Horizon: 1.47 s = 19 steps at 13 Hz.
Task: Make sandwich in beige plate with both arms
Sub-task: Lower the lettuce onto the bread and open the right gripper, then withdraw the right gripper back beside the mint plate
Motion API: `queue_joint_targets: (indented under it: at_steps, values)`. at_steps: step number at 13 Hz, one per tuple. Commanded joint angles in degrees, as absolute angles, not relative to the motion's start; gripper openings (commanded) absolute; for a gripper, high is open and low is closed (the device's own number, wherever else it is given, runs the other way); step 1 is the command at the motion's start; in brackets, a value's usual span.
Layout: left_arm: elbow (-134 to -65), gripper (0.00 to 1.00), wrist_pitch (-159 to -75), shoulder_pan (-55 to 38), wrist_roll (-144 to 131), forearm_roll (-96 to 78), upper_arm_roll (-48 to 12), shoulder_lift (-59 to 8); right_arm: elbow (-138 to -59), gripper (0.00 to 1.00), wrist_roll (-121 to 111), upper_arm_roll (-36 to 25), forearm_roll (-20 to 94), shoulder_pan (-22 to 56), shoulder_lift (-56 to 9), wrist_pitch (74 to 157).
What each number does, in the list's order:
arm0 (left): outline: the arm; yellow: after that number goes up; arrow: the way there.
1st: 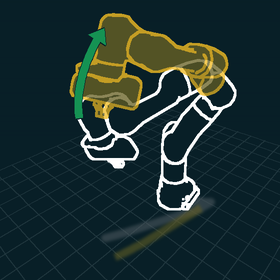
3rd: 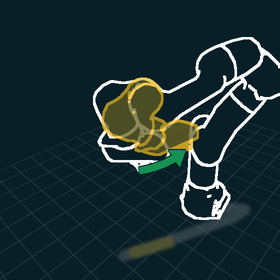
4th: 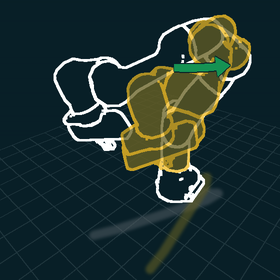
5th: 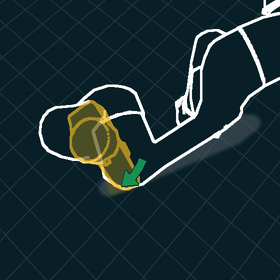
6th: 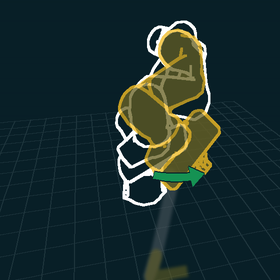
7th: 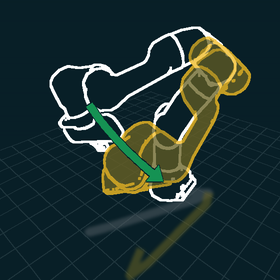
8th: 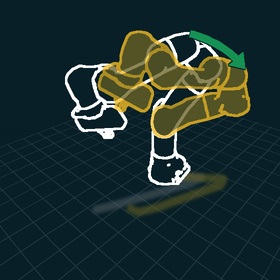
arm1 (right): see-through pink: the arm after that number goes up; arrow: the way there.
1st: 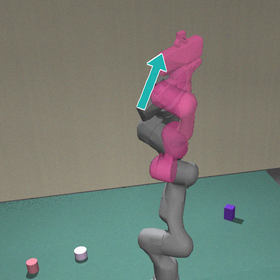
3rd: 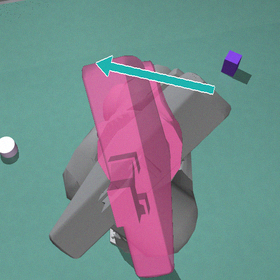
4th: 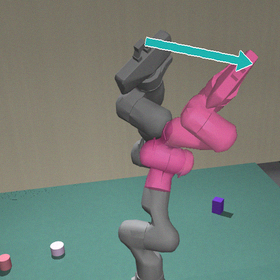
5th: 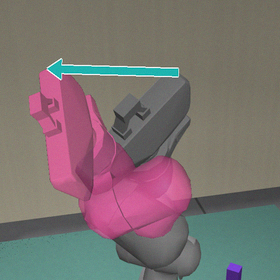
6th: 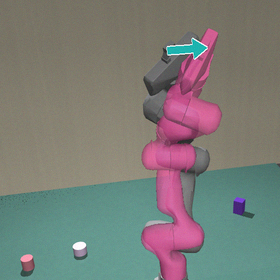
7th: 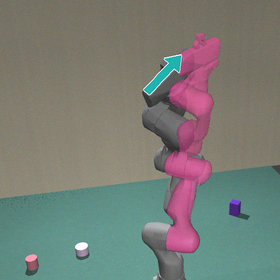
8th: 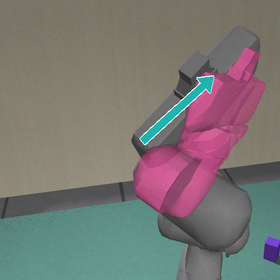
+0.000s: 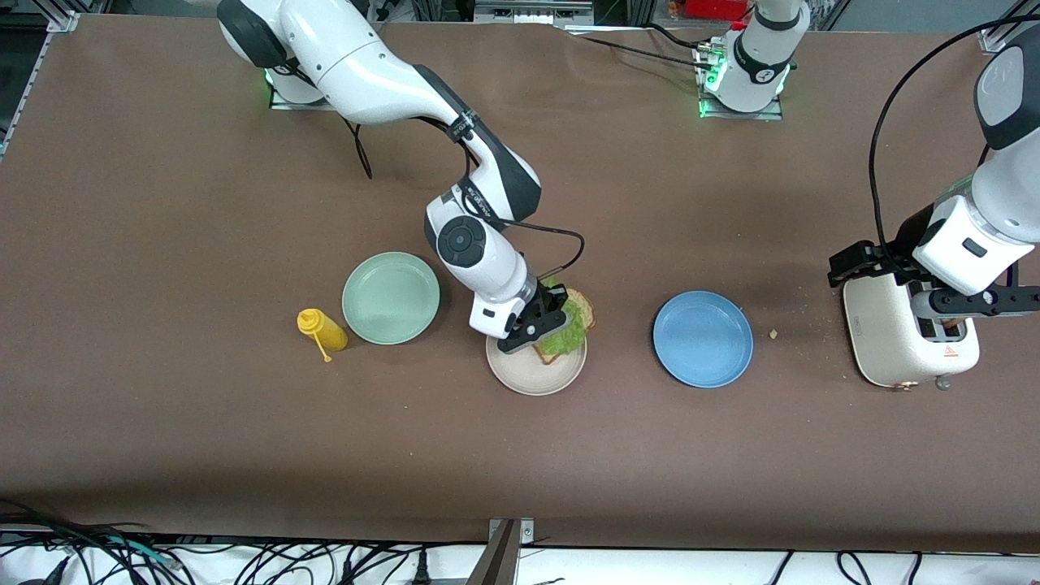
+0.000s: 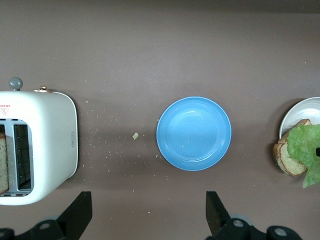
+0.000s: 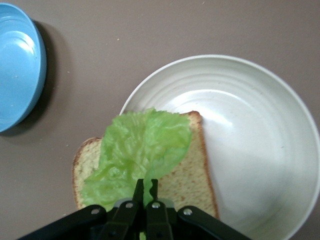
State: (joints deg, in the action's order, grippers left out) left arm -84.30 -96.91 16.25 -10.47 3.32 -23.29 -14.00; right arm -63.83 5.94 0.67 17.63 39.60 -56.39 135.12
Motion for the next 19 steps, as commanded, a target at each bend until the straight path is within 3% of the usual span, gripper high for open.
queue_joint_targets:
  at_steps: [1, 2, 3, 5, 11, 18, 19]
  values:
    - [-83.76, 1.0, -96.06, 16.35, -9.58, 3.25, -23.29, -13.54, -62.84, 0.0, -1.46, 0.18, 18.28, 37.19, -57.04, 135.79]
    - [-83.76, 1.0, -96.06, 16.35, -9.58, 3.34, -23.29, -13.54, -62.84, 0.02, -4.37, 0.18, 18.02, 36.57, -57.04, 135.79]
    - [-83.76, 1.0, -96.06, 16.35, -9.58, 3.34, -23.29, -13.54, -62.84, 0.19, -8.31, -0.69, 18.02, 36.3, -57.04, 135.79]
    - [-83.76, 1.0, -96.06, 16.35, -9.58, 3.34, -23.29, -13.54, -63.19, 0.99, -16.57, -2.72, 18.28, 36.3, -56.95, 135.79]
    - [-83.76, 1.0, -96.06, 16.35, -9.58, 3.34, -23.29, -13.54, -63.89, 1.0, -17.58, -2.99, 18.11, 36.12, -55.55, 134.65]
    - [-83.76, 1.0, -96.06, 16.35, -9.67, 3.69, -23.47, -13.54, -91.63, 1.0, -27.42, -4.92, 17.84, 26.21, -30.97, 134.3]
    - [-83.76, 1.0, -96.06, 16.35, -9.67, 4.13, -23.38, -13.54, -93.67, 1.0, -26.99, -5.01, 17.84, 24.36, -27.72, 131.34]
